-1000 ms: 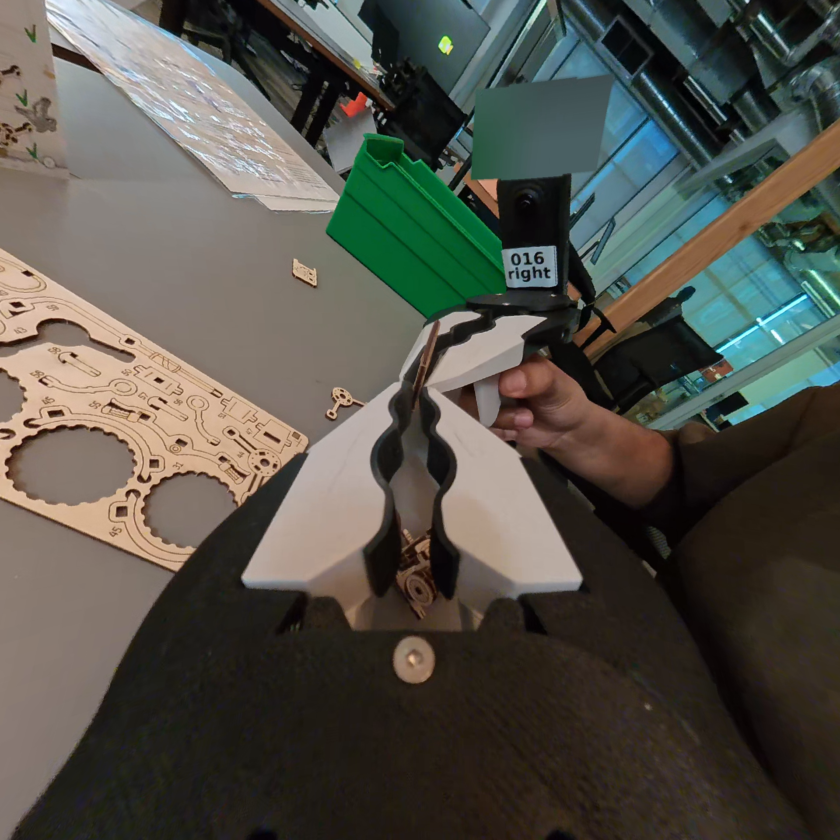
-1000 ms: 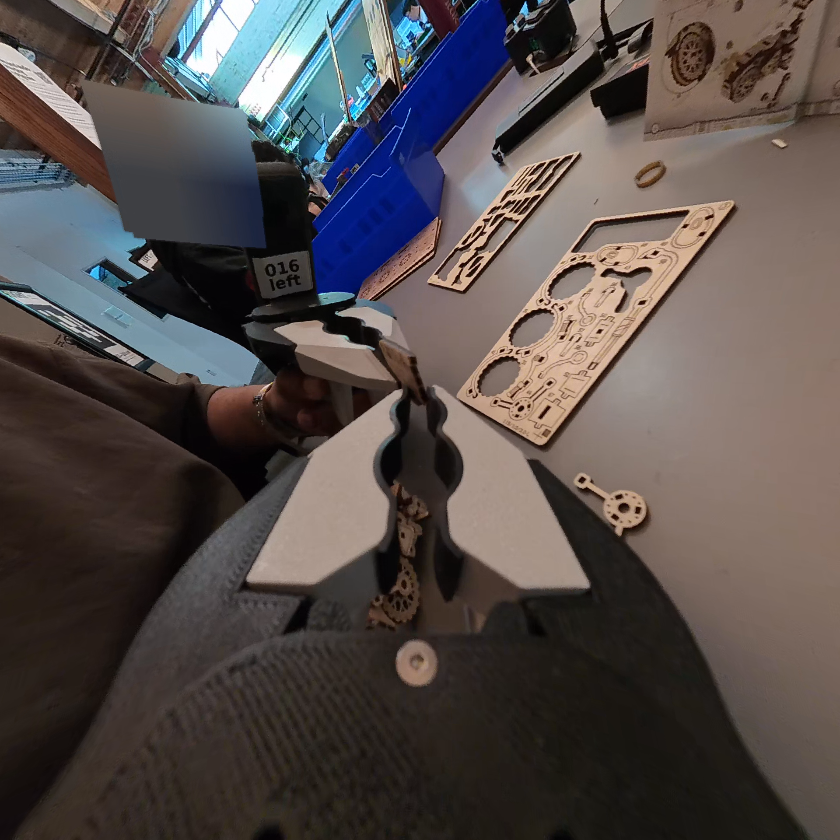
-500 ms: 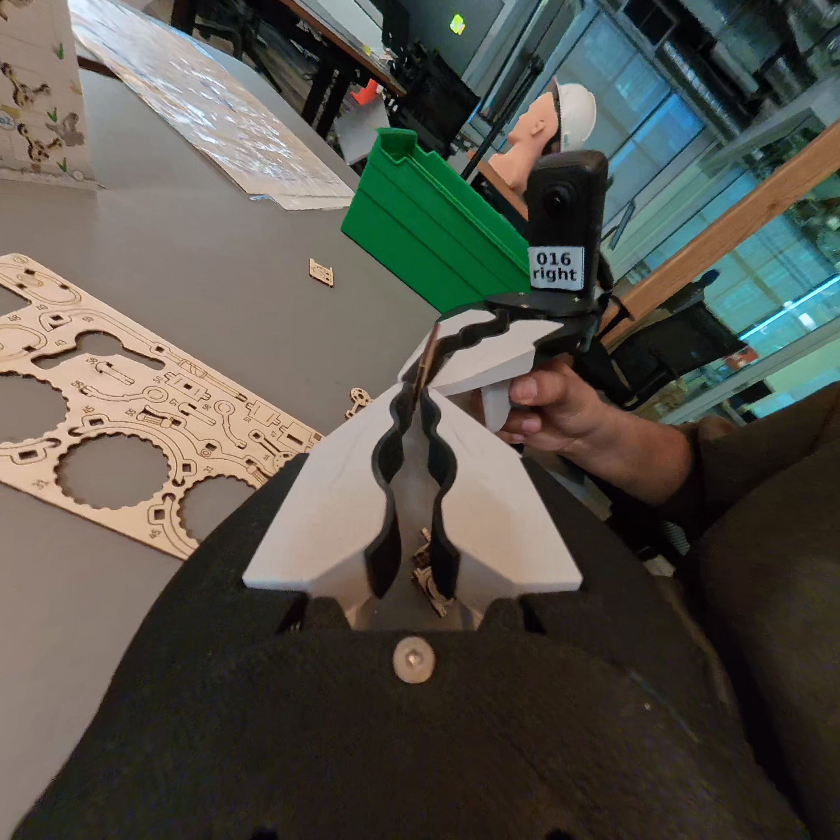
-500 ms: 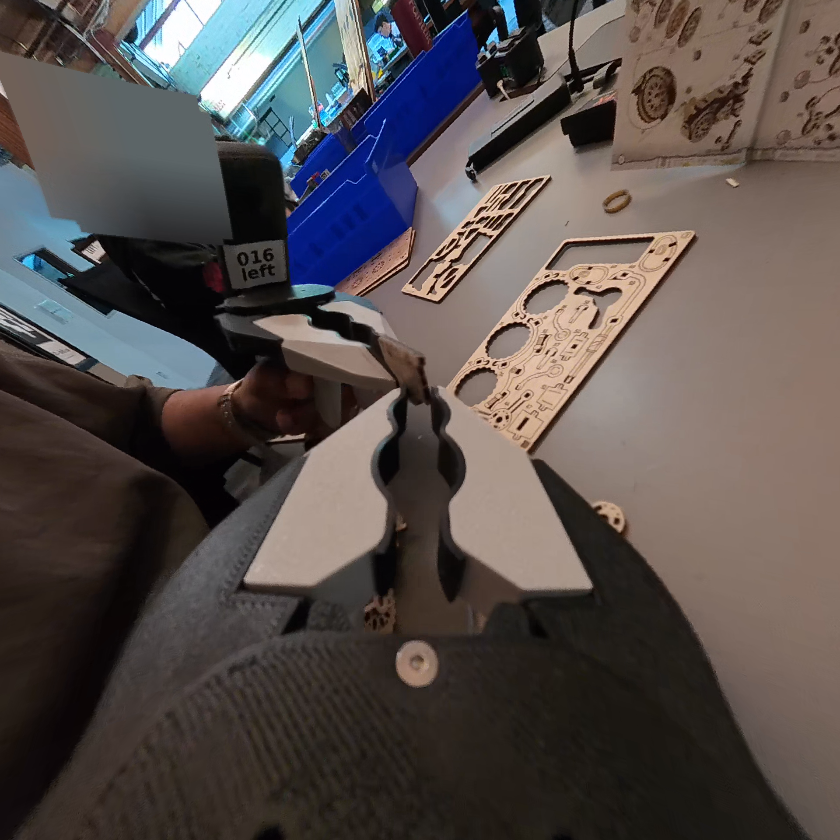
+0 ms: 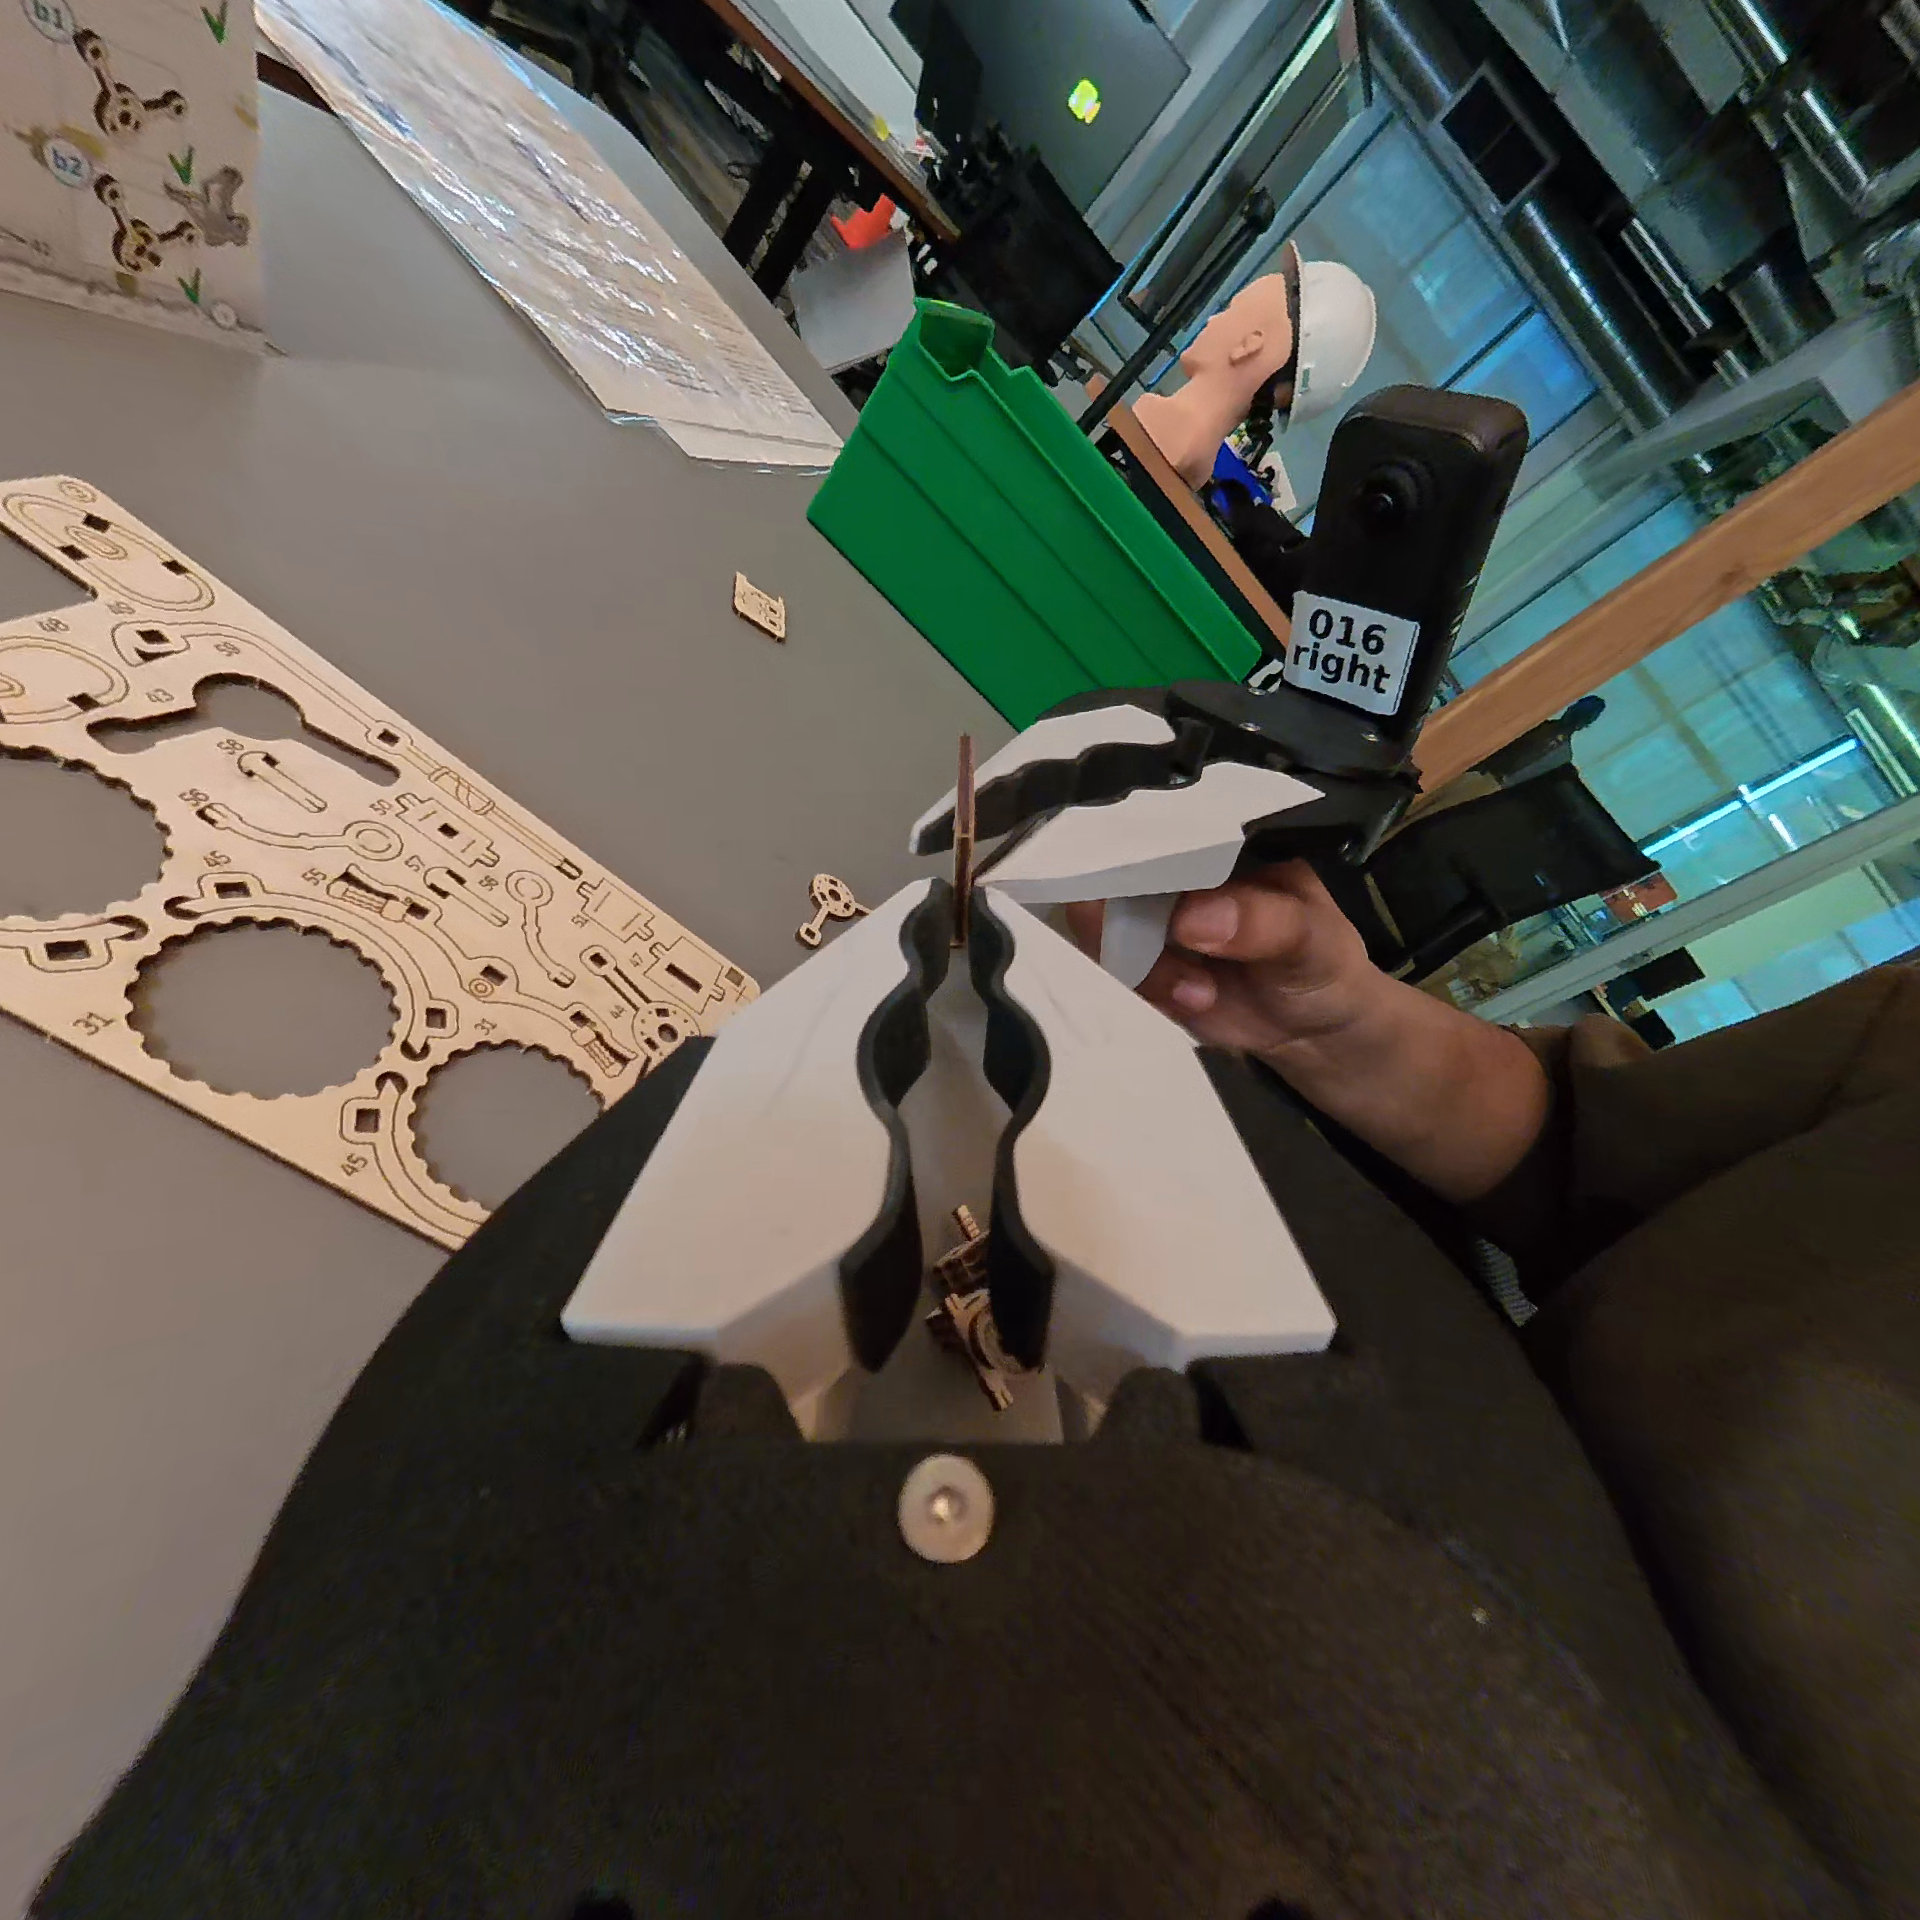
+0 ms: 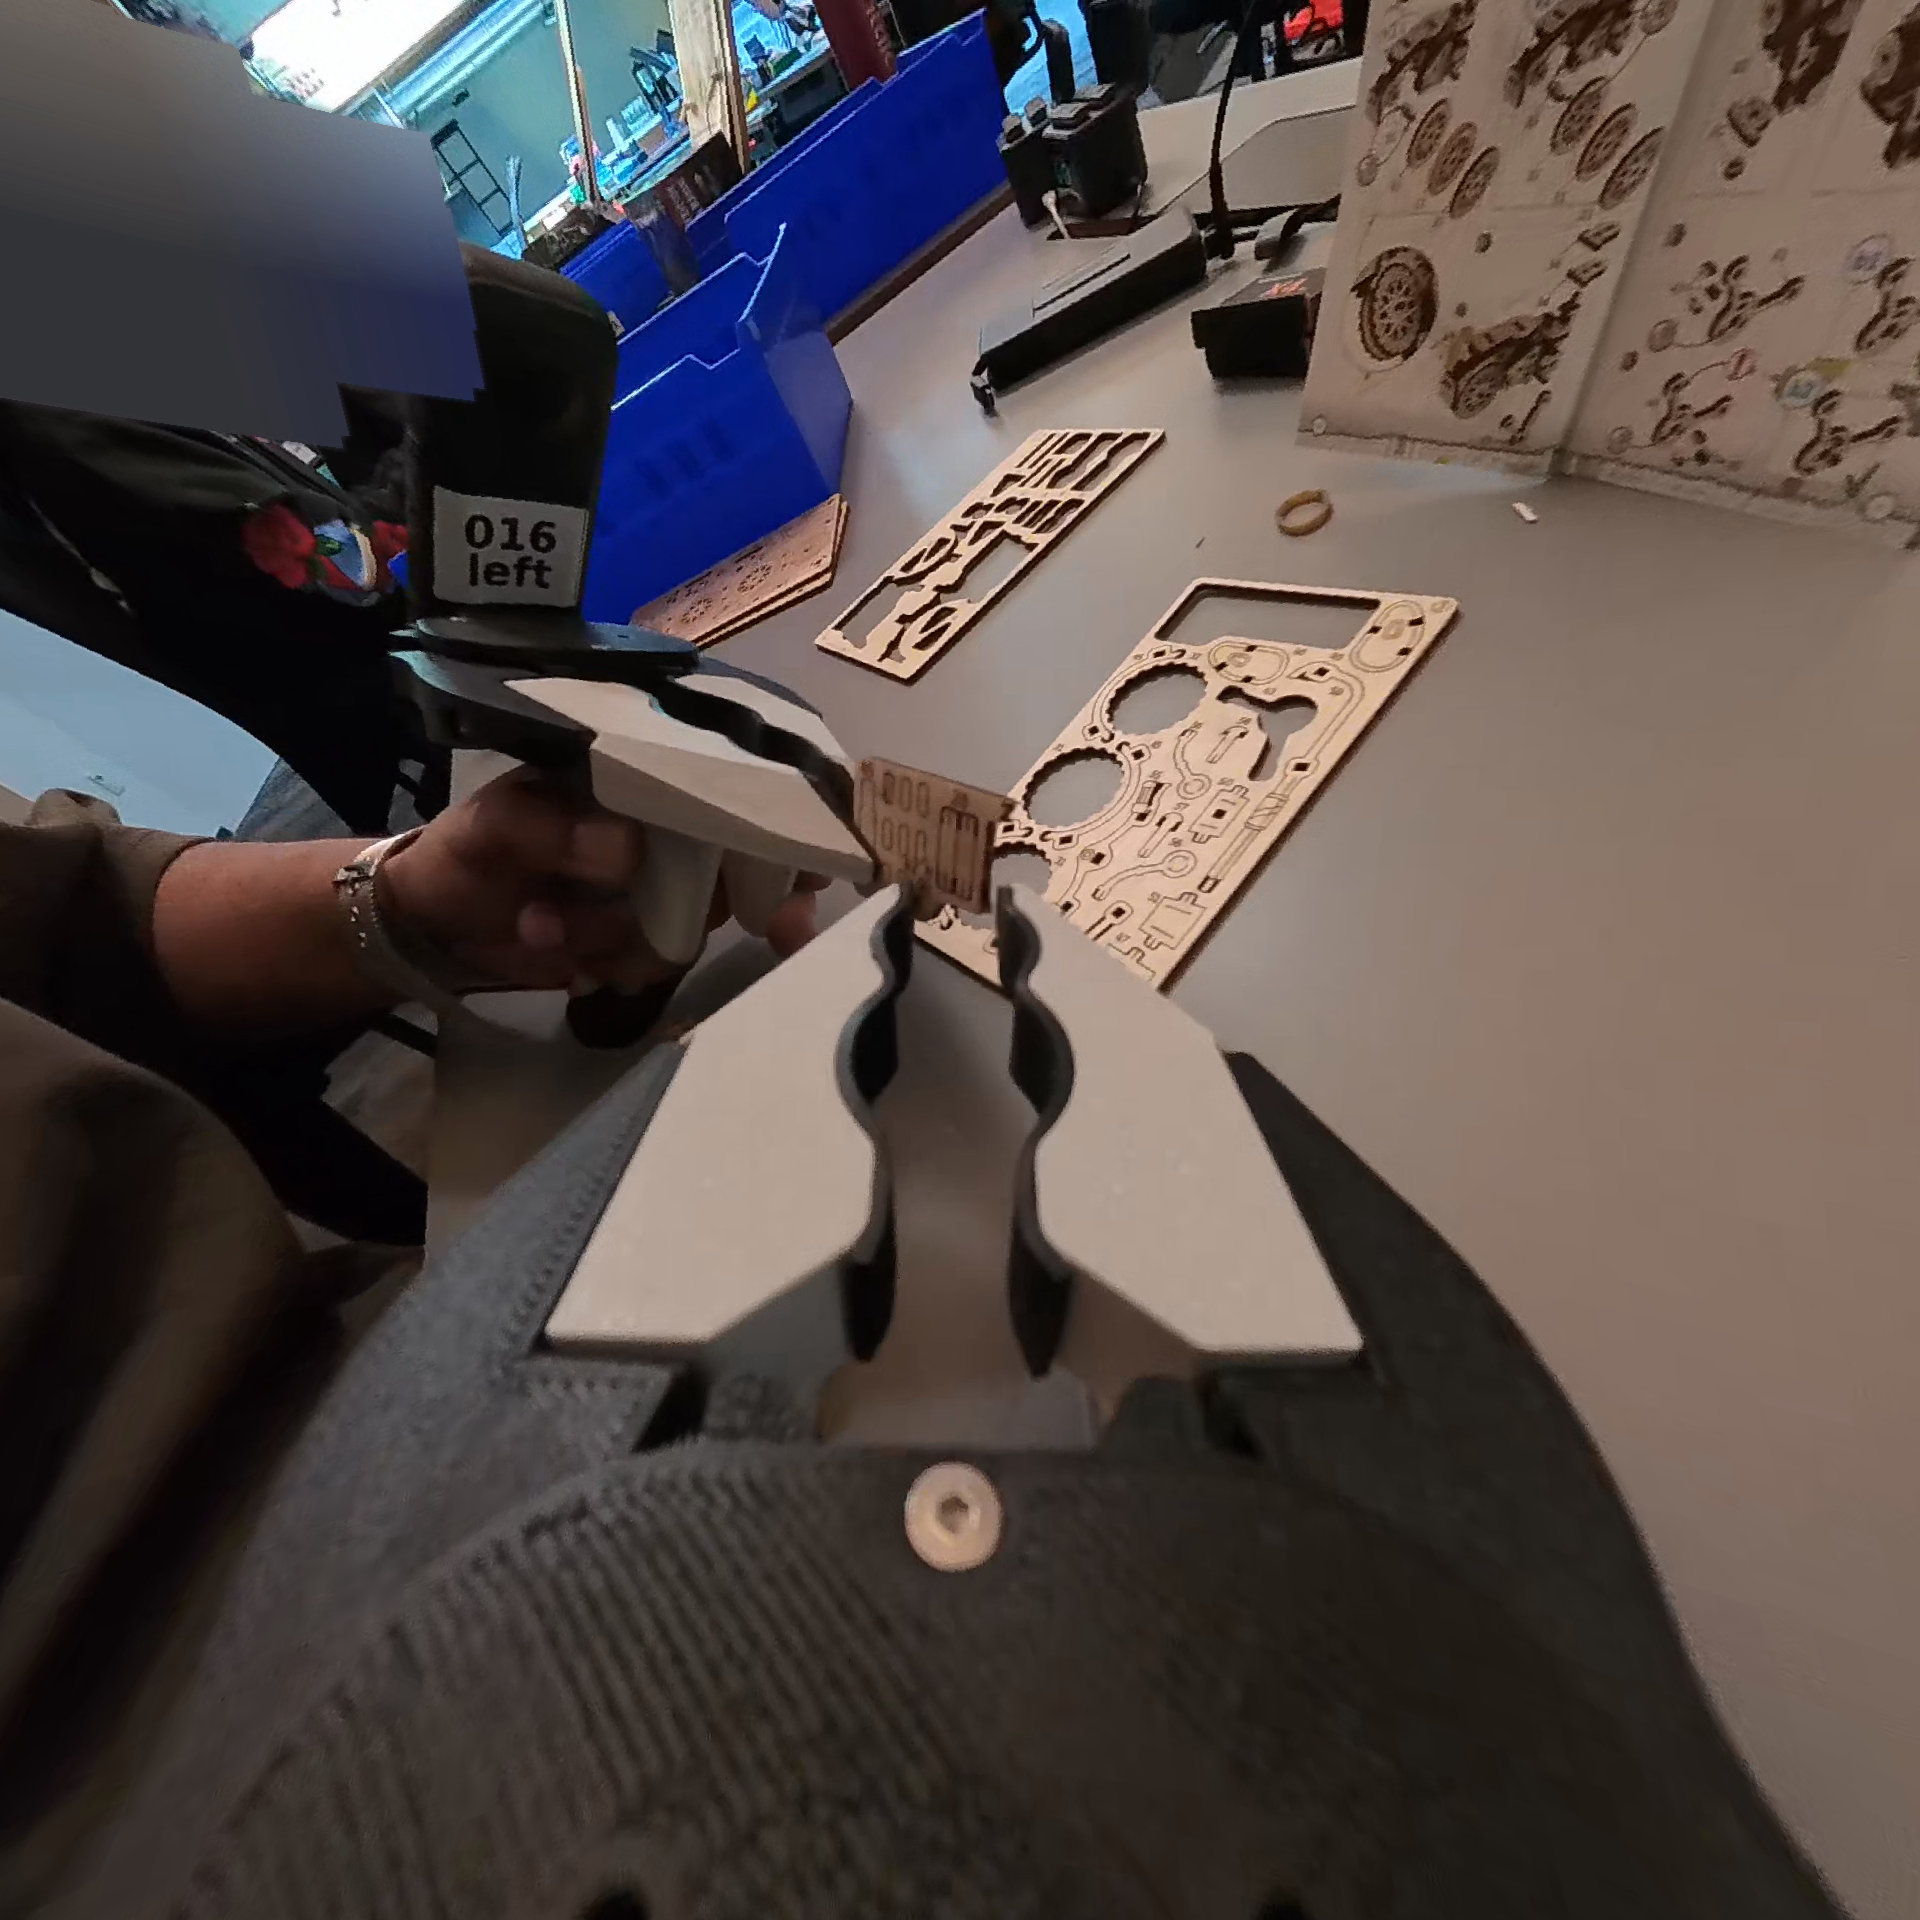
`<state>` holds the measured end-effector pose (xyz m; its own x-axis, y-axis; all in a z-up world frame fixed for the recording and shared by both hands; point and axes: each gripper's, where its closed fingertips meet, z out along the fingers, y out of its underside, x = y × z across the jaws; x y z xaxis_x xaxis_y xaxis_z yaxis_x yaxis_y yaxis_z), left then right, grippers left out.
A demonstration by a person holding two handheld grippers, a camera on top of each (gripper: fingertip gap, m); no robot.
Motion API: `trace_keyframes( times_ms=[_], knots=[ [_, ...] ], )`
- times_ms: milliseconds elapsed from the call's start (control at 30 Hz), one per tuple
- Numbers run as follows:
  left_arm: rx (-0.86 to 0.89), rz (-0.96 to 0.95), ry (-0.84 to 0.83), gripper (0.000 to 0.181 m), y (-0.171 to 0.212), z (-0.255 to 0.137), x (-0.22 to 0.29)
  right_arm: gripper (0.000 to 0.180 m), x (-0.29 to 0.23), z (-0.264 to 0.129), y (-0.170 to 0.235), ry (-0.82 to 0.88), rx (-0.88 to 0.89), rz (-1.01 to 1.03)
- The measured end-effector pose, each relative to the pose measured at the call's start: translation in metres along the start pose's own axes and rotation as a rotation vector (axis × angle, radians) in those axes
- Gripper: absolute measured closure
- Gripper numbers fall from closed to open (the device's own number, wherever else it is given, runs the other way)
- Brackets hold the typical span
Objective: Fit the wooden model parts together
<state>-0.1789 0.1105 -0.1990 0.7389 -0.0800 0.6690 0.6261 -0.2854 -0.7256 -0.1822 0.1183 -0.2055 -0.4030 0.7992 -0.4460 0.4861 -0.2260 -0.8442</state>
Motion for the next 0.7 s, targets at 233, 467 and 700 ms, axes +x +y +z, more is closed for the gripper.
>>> trace_keyframes(
  times_ms=[233, 467, 700],
  knots=[
    [-0.008, 0.008, -0.012, 0.181, 0.0024, 0.0014, -0.0009, 0.166, 0.0002, 0.0004, 0.0029, -0.009, -0.015, 0.018],
    [-0.014, 0.037, -0.033, 0.180, 0.0034, 0.0019, -0.0011, 0.162, 0.0026, 0.0001, 0.0043, -0.003, -0.027, 0.023],
    [-0.014, 0.047, -0.043, 0.181, 0.0040, 0.0028, -0.0003, 0.161, 0.0024, 0.0005, 0.0046, -0.006, -0.031, 0.026]
  ],
)
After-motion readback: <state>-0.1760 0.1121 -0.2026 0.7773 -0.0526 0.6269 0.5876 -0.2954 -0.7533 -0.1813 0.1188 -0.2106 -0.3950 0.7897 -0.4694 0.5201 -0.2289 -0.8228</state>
